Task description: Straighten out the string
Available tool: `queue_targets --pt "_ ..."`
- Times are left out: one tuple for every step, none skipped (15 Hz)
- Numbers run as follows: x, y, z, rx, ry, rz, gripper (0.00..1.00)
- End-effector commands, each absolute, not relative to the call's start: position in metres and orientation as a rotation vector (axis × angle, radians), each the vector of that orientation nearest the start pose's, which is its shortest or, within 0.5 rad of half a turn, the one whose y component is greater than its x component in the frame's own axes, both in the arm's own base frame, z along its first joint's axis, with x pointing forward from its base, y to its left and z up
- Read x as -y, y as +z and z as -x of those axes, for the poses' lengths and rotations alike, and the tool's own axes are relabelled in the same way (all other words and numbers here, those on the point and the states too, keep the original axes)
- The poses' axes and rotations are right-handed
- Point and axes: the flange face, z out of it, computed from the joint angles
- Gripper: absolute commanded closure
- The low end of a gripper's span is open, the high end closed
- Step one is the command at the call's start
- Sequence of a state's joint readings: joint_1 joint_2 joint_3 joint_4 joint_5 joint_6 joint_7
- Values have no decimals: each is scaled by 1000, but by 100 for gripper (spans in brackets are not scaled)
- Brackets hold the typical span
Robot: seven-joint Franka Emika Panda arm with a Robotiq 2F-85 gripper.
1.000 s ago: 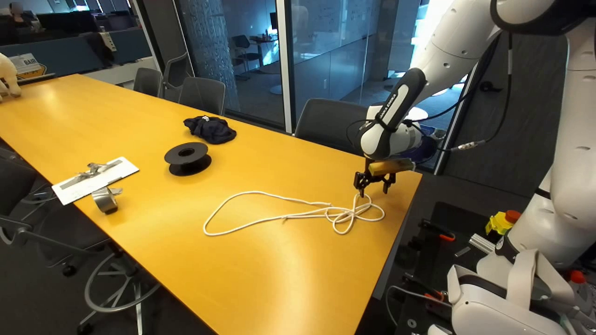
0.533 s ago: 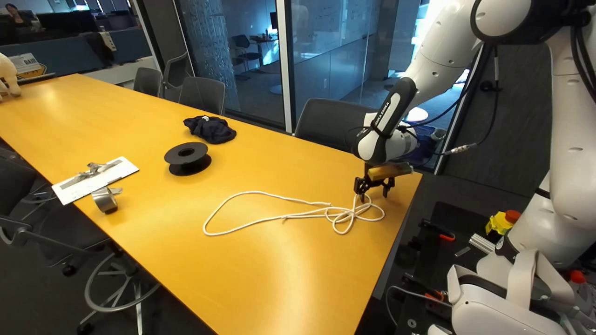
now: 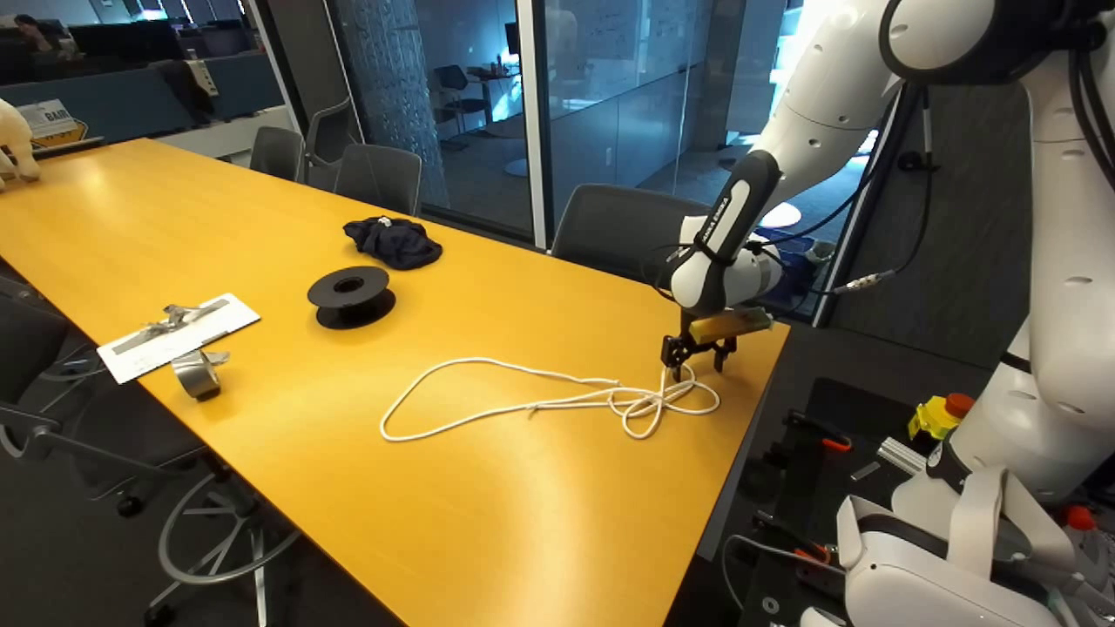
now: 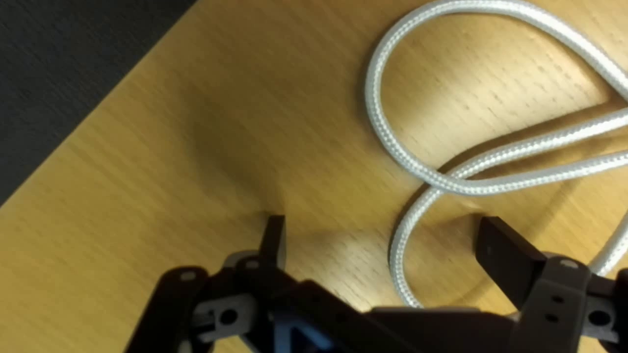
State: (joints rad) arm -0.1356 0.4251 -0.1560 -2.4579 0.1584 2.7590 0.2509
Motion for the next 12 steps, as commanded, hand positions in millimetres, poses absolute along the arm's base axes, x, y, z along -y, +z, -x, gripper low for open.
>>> queue_targets --pt "143 126 -431 -1043 72 3001 0" --pt "143 126 -430 -1041 53 3003 0" --pt "143 125 -429 -1046 30 3002 0" --pt "143 125 -428 -1044 17 3004 0" --pt "142 125 -427 -1044 1 3004 0" --pt "142 125 -426 -1045 -8 3005 0" --pt "142 126 -425 -1044 -14 3007 0" --pt "141 126 -424 -1041 -17 3007 0" --pt "141 126 -424 -1040 -24 3008 0" --pt "140 126 -423 -1039 -31 3010 0" --pt "140 127 -423 -1037 -37 3012 0" --pt "139 127 -423 -1036 -43 3013 0"
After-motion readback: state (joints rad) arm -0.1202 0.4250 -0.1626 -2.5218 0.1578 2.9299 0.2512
